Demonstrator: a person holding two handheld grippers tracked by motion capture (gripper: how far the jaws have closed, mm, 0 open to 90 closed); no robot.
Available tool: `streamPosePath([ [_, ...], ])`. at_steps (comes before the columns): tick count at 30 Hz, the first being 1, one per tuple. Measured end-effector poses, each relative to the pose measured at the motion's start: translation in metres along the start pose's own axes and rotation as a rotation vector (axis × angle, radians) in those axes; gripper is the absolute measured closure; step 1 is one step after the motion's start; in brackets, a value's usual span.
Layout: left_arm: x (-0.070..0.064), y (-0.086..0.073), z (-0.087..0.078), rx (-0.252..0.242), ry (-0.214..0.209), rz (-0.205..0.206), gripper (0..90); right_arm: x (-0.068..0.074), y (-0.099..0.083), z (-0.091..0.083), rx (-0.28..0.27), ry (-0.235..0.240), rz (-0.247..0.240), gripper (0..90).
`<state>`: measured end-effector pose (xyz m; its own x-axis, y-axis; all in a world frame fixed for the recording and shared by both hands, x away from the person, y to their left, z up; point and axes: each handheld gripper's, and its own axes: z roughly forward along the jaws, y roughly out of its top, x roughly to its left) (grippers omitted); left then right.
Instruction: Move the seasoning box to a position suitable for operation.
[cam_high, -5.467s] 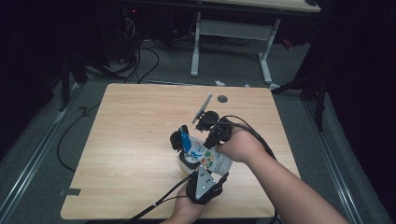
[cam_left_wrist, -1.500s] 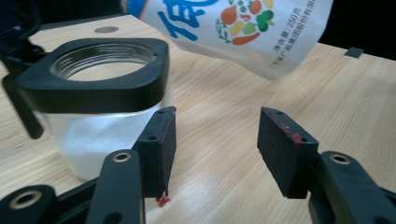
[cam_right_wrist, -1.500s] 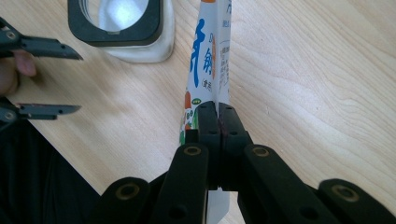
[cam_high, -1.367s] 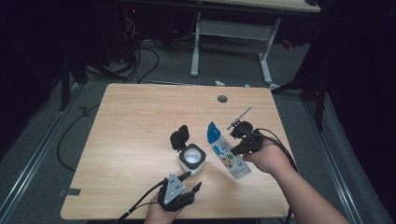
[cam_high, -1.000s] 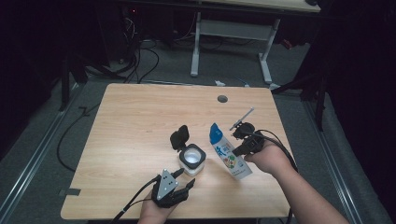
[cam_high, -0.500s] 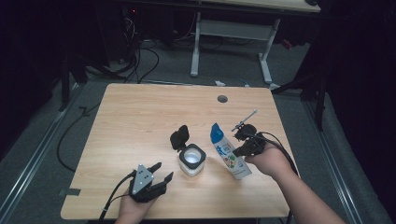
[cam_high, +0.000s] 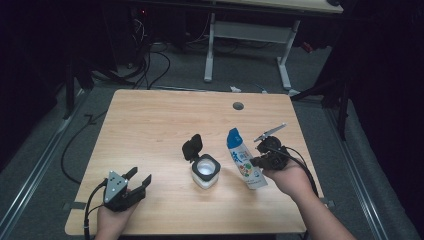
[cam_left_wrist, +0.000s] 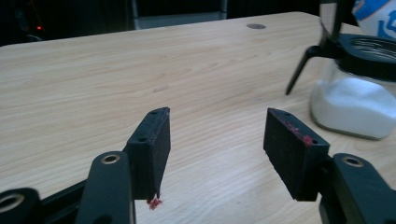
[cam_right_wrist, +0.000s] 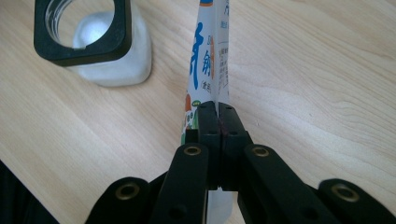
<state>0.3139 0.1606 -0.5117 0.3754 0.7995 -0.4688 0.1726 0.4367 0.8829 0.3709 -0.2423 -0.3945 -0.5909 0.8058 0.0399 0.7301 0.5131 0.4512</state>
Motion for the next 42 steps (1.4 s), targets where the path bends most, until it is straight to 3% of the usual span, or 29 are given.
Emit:
streamPosePath([
  [5,0.006,0.000,0.000,0.000,0.017,-0.005,41.8,-0.003,-0.009,-0.004,-0.083,-0.017,0.031,90.0],
  [18,0.005,-0.003,0.001,0.016,0.011,-0.013,41.8,-0.010,-0.034,-0.004,-0.282,-0.032,0.089,90.0],
  [25,0.005,-0.006,0.000,0.029,0.010,0.001,41.8,-0.012,-0.046,-0.001,-0.361,-0.064,0.101,90.0],
  [36,0.006,-0.005,-0.001,0.031,0.008,-0.011,41.8,-0.014,-0.060,0.002,-0.489,-0.075,0.132,90.0],
  [42,0.005,-0.007,-0.001,0.039,0.007,-0.002,41.9,-0.012,-0.063,0.008,-0.538,-0.100,0.125,90.0],
])
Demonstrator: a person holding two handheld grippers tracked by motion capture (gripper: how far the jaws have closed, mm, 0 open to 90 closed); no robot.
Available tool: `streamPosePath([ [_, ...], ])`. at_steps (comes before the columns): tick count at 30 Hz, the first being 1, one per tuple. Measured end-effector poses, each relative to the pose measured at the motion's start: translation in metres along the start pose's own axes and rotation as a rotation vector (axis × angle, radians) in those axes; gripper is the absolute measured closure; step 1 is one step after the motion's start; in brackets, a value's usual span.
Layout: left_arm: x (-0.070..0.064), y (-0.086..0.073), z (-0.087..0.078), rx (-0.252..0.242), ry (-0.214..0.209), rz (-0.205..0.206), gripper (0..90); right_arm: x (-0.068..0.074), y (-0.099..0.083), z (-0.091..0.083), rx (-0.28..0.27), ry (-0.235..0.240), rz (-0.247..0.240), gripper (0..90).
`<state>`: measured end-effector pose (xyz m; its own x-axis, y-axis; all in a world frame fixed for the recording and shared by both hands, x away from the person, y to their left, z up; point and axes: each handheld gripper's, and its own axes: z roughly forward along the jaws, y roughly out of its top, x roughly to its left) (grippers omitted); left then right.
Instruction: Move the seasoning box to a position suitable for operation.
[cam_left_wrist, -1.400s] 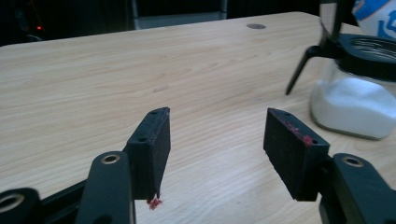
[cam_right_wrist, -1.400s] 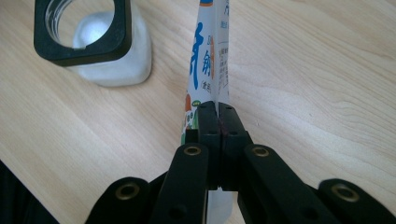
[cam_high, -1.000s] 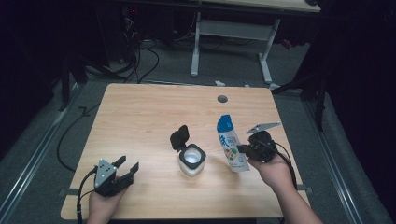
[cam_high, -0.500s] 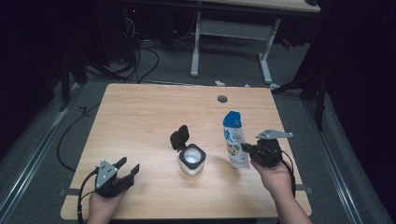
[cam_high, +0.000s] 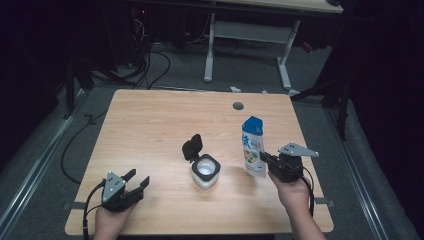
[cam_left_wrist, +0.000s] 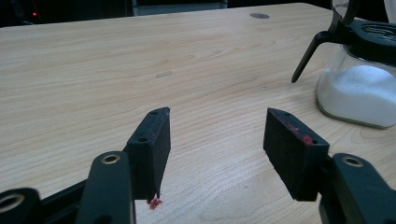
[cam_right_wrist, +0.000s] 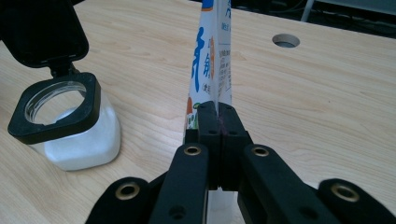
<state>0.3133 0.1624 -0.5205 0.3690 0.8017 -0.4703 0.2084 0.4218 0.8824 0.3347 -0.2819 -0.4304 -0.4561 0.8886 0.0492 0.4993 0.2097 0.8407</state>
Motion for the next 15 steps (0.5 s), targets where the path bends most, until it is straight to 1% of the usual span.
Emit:
streamPosePath([
  [4,0.000,0.000,0.000,-0.002,-0.001,-0.005,42.0,-0.001,-0.003,0.002,-0.027,-0.001,0.004,90.0],
  [9,0.001,0.003,0.000,-0.005,0.003,-0.005,42.0,-0.001,-0.004,0.006,-0.076,-0.010,-0.022,90.0],
  [10,0.001,0.003,0.000,-0.005,0.003,-0.007,42.0,-0.001,-0.005,0.007,-0.090,-0.013,-0.025,90.0],
  [12,0.002,0.003,0.000,-0.003,0.005,-0.006,42.1,-0.002,-0.005,0.010,-0.100,-0.013,-0.022,90.0],
  [13,0.002,0.002,0.000,-0.002,0.004,-0.007,42.1,-0.002,-0.006,0.011,-0.109,-0.022,-0.027,90.0],
  [15,0.002,0.002,0.001,0.001,0.003,-0.003,42.1,-0.003,-0.007,0.015,-0.127,-0.020,-0.029,90.0],
])
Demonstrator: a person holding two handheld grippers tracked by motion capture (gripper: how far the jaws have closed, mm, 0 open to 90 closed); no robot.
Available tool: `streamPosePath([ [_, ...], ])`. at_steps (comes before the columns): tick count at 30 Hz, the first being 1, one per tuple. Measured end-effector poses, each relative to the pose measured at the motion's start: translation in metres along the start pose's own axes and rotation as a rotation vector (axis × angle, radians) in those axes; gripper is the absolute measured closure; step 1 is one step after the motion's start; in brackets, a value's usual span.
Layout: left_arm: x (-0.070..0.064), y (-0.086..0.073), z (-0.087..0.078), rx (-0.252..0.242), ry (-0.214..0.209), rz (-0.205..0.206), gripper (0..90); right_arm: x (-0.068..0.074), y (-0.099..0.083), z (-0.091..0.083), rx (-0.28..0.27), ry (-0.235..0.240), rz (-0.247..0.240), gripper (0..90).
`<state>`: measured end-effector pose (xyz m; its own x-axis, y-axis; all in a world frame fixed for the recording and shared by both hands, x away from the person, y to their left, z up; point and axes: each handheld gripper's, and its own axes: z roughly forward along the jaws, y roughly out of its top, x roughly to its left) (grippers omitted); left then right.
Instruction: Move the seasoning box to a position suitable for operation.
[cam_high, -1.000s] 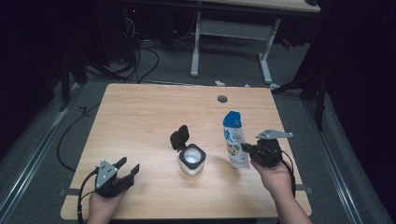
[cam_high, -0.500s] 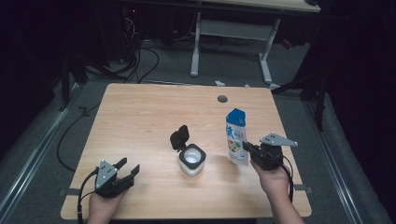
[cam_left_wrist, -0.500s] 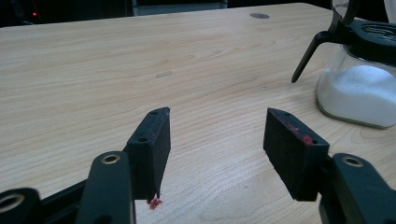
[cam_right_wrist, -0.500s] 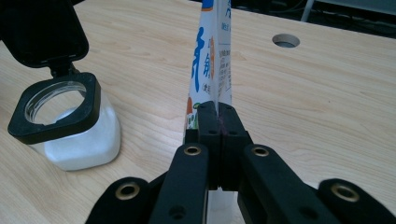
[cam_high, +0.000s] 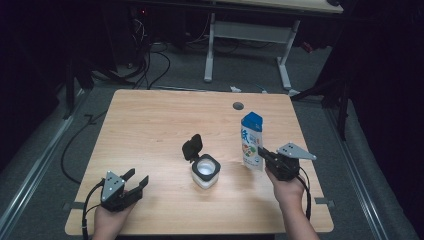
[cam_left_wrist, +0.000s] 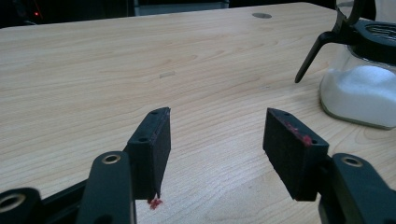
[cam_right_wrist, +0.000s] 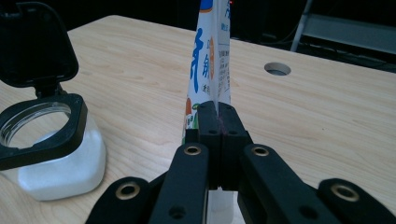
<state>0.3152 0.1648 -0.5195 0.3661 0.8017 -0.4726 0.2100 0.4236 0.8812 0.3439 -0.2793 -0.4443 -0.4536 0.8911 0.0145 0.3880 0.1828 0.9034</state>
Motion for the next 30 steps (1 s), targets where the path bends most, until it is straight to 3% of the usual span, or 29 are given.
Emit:
streamPosePath([
  [8,0.000,0.000,0.000,0.006,-0.008,0.011,42.2,-0.006,-0.013,0.017,-0.039,0.005,0.020,90.0],
  [14,0.000,0.000,0.000,0.009,-0.007,0.016,42.2,-0.010,-0.021,0.024,-0.051,-0.018,0.025,90.0],
  [30,0.000,0.001,-0.004,0.002,-0.007,0.001,42.1,-0.009,-0.043,0.013,-0.063,-0.025,0.028,90.0],
])
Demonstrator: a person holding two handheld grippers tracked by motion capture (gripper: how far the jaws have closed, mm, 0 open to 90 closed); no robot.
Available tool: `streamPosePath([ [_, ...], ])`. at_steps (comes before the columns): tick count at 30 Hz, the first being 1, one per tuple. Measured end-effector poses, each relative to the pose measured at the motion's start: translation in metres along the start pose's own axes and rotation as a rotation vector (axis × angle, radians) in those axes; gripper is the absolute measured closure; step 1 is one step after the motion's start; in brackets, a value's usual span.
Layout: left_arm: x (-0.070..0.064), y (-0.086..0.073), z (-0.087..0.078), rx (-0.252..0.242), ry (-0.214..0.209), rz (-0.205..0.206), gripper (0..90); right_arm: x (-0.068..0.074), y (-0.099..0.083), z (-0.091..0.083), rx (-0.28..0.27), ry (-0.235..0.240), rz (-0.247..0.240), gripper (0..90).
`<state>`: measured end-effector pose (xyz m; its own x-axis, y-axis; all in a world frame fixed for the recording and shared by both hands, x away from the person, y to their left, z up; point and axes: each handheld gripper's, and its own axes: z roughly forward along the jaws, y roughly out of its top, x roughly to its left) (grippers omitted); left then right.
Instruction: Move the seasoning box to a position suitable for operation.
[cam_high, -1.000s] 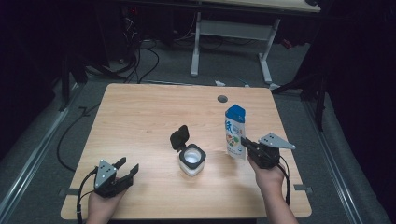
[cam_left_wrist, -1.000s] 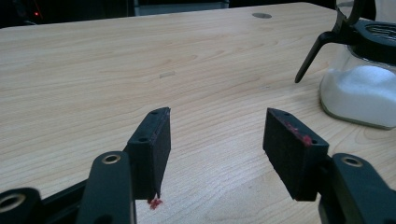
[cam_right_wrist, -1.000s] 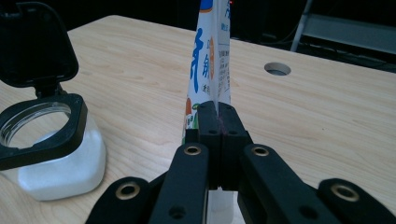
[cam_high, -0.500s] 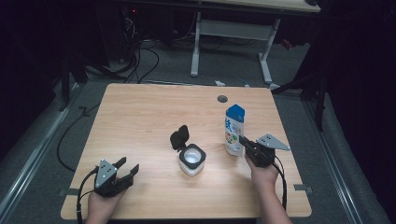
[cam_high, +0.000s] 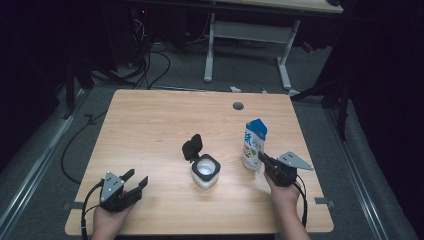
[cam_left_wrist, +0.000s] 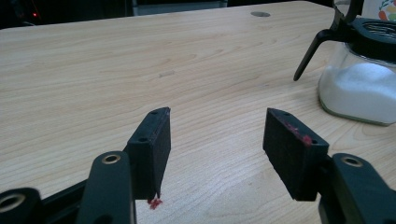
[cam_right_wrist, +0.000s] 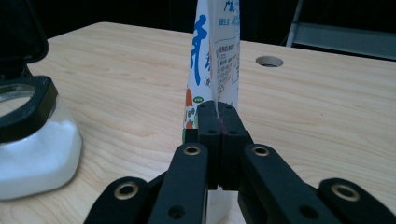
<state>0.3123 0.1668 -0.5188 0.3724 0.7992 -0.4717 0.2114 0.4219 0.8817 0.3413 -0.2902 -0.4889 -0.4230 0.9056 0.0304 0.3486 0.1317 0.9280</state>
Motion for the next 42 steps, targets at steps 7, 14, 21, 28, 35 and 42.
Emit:
streamPosePath([
  [7,-0.001,-0.002,0.000,0.012,-0.002,0.000,42.0,0.000,-0.009,-0.005,0.004,0.013,0.015,89.7],
  [14,-0.001,-0.003,0.000,0.014,-0.003,-0.001,42.0,0.000,-0.011,-0.006,0.006,0.017,0.026,89.5],
  [21,-0.001,-0.004,0.000,0.021,-0.002,0.002,41.8,0.000,-0.013,-0.007,0.004,0.019,0.034,89.0],
  [28,0.000,-0.003,0.001,0.025,0.002,-0.017,41.4,0.003,-0.014,-0.008,0.008,0.022,0.032,86.2],
  [35,-0.001,-0.003,0.000,0.024,0.002,-0.019,41.1,0.005,-0.014,-0.009,0.002,0.015,0.040,83.4],
  [42,0.000,-0.003,0.000,0.023,0.004,-0.014,41.1,0.006,-0.013,-0.009,0.011,0.010,0.042,78.5],
])
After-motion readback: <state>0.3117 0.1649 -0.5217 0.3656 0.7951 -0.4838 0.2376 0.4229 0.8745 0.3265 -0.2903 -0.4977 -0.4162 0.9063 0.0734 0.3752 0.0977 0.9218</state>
